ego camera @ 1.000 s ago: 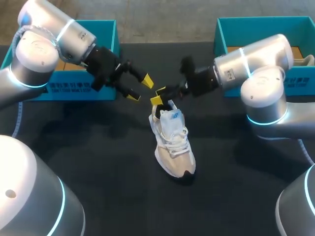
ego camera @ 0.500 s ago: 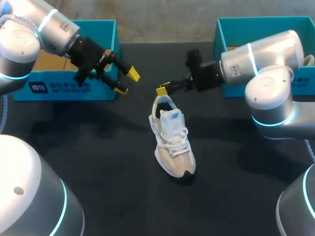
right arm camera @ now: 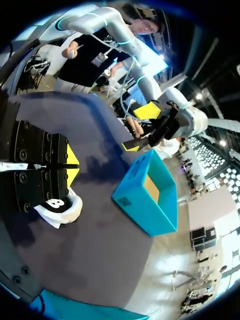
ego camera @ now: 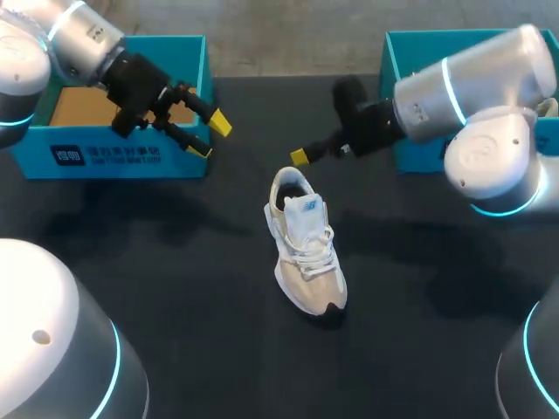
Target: Take the shoe out of the shoebox, open the shoe tongue, remove and reinsert the insole, then place the shoe into the shoebox
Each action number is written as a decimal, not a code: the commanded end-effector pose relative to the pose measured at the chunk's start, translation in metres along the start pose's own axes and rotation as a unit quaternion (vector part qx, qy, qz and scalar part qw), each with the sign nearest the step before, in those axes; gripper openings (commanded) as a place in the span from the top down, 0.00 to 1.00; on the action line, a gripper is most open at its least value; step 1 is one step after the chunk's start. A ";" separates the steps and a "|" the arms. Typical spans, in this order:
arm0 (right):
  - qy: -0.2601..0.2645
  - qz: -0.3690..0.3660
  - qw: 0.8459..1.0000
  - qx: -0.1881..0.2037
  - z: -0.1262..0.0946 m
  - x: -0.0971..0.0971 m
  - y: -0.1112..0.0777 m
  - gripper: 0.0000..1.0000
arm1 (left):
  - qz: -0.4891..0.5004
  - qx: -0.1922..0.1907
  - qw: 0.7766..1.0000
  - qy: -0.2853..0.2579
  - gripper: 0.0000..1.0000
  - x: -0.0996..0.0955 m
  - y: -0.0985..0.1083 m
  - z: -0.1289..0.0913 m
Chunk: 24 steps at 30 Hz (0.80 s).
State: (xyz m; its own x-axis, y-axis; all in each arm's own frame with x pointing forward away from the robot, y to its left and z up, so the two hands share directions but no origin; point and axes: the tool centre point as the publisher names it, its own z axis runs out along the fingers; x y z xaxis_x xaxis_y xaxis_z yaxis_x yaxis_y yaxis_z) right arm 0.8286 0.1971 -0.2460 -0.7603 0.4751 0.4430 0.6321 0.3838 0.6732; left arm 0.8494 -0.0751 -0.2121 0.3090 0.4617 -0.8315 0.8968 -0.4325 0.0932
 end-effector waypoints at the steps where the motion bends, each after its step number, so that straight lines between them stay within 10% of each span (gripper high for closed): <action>1: -0.025 0.001 0.999 0.021 -0.002 0.003 0.002 1.00 | 0.000 0.002 1.000 0.002 0.00 0.001 -0.008 -0.012; 17: -0.025 0.001 0.999 0.021 -0.002 0.003 0.002 1.00 | -0.017 -0.023 0.999 0.023 0.00 0.008 -0.026 -0.061; 24: -0.175 0.031 0.978 0.107 0.010 -0.006 -0.002 1.00 | -0.025 -0.011 0.999 0.029 0.00 0.013 -0.035 -0.076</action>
State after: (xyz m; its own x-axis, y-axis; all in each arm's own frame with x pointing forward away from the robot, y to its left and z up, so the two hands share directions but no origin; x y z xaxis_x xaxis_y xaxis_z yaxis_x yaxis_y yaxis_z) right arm 0.8304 0.1867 -0.2602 -0.7177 0.5836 0.3800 0.6713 0.4347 0.6003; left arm 0.8459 -0.0015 -0.1882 0.2791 0.5236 -0.8050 0.9198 -0.3866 0.0674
